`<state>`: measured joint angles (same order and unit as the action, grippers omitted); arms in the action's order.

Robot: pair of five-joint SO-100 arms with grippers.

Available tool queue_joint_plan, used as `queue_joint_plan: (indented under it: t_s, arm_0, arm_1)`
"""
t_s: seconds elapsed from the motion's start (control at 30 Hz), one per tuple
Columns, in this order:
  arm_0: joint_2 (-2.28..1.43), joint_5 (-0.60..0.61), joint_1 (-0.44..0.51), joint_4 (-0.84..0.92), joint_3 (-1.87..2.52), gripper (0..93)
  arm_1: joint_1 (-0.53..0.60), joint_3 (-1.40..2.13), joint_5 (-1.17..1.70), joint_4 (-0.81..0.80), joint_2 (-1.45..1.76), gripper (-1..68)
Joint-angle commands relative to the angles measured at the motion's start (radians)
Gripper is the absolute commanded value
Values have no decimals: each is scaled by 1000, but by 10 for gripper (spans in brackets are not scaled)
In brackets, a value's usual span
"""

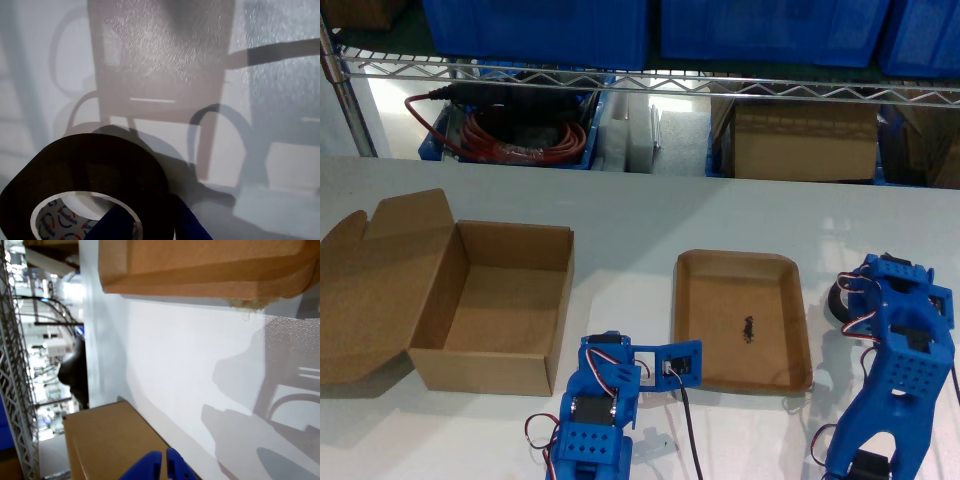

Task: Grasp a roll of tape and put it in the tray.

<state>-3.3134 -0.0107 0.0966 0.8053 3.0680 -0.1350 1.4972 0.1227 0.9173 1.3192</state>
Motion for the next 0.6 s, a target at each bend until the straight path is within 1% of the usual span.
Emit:
queue_joint_plan:
  t_s: [0.0, 0.07, 0.17, 0.23, 0.3, 0.47, 0.57]
  arm_0:
    - [-11, 2, -9, -12, 32, 2]
    - [-11, 2, -9, -12, 32, 2]
    - [-11, 2, -9, -12, 32, 2]
    - [-11, 2, -9, -12, 32, 2]
    - [-11, 2, -9, -12, 32, 2]
    - [-11, 2, -9, -12, 32, 2]
    - [-11, 2, -9, -12, 32, 2]
  arm_1:
    - [71, -17, -8, 55, 212, 0]
    - [140, 8, -15, 94, 316, 0]
    - [275, 37, -18, 189, 436, 0]
    - [365, 44, -25, 264, 462, 0]
    - [430, 57, -34, 313, 456, 0]
    - [506, 126, -11, 327, 353, 0]
    - [512, 127, -2, 333, 295, 0]
